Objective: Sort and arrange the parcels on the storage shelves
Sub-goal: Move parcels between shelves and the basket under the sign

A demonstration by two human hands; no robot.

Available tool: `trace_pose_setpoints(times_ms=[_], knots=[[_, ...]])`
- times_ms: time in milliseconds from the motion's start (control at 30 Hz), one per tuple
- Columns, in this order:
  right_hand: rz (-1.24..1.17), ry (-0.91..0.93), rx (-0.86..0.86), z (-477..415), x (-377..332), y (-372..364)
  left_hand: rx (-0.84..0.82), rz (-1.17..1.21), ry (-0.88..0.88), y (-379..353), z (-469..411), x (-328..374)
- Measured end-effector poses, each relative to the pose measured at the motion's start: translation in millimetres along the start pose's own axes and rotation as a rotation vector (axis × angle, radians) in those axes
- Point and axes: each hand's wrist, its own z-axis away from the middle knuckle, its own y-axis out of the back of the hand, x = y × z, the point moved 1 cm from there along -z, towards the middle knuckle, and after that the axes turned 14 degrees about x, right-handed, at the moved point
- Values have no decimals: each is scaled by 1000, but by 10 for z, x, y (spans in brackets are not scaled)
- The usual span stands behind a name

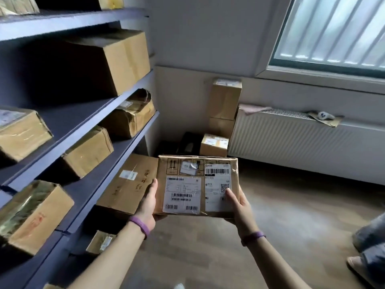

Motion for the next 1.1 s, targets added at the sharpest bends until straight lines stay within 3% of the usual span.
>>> trace_pose_setpoints(times_ms=[233, 533, 833, 1100], knots=[[-13, -43, 91, -965, -308, -340, -152, -111, 35, -817, -855, 618], [2, -76, 173, -2529, -589, -408, -166, -165, -11, -2231, -1829, 1130], [-18, -78, 141, -4476, -1010, -470, -163, -186, -29, -3809, -2845, 1693], [-106, -81, 95, -5755, -1226, -656, -153, -243, -11, -4733, -3618, 2104]])
